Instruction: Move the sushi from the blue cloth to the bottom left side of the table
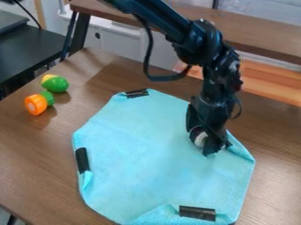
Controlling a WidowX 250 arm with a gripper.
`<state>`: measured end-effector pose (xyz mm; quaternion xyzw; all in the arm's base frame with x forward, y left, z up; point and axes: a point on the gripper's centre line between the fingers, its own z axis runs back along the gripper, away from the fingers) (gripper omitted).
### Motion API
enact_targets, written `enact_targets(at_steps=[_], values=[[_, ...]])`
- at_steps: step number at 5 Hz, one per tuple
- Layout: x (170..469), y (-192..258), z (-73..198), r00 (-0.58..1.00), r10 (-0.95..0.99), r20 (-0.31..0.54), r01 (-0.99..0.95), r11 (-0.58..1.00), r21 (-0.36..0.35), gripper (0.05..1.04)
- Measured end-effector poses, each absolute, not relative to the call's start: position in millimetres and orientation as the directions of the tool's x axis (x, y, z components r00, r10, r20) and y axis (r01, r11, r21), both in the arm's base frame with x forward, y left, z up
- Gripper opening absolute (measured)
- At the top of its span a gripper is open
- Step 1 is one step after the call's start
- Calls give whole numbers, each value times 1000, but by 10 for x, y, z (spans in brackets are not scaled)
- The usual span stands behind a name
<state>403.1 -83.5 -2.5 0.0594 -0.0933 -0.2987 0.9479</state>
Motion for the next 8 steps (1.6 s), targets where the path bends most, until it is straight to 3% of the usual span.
enact_targets(at_steps=[1, 2, 4, 6, 7, 8], values=[[4062, -866, -42, 806, -570, 162, 543, 820, 183, 695], [4041, -896, -58, 808, -561, 181, 541, 827, 153, 564], [3948, -294, 265, 861, -437, 262, 442, 896, 43, 561], [3730, 487, 293, 928, -252, 276, 254, 967, 29, 561], [3461, 944, 268, 961, -132, 241, 130, 991, 22, 561], [3173, 1284, 460, 962, -84, 260, 84, 996, 8, 561]])
